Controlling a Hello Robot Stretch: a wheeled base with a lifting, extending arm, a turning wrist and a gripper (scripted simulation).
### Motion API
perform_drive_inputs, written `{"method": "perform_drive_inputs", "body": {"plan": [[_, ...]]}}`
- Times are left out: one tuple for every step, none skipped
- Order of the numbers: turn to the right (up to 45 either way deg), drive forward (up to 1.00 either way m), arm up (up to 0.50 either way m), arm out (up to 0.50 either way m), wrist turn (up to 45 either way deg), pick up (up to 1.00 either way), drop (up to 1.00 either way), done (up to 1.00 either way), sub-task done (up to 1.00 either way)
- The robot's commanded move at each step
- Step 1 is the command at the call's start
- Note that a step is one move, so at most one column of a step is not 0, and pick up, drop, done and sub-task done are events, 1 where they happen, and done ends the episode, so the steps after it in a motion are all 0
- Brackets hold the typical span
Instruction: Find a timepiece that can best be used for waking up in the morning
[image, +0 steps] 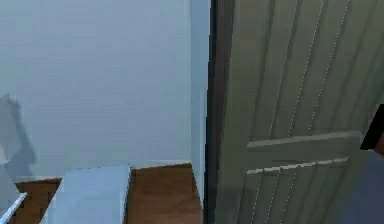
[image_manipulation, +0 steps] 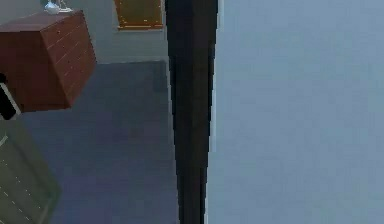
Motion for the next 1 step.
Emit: {"method": "perform_drive_inputs", "body": {"plan": [[0.0, 0.20, 0.00, 0.00, 0.0, 0.00, 0.00, 0.00, 0.00]]}}
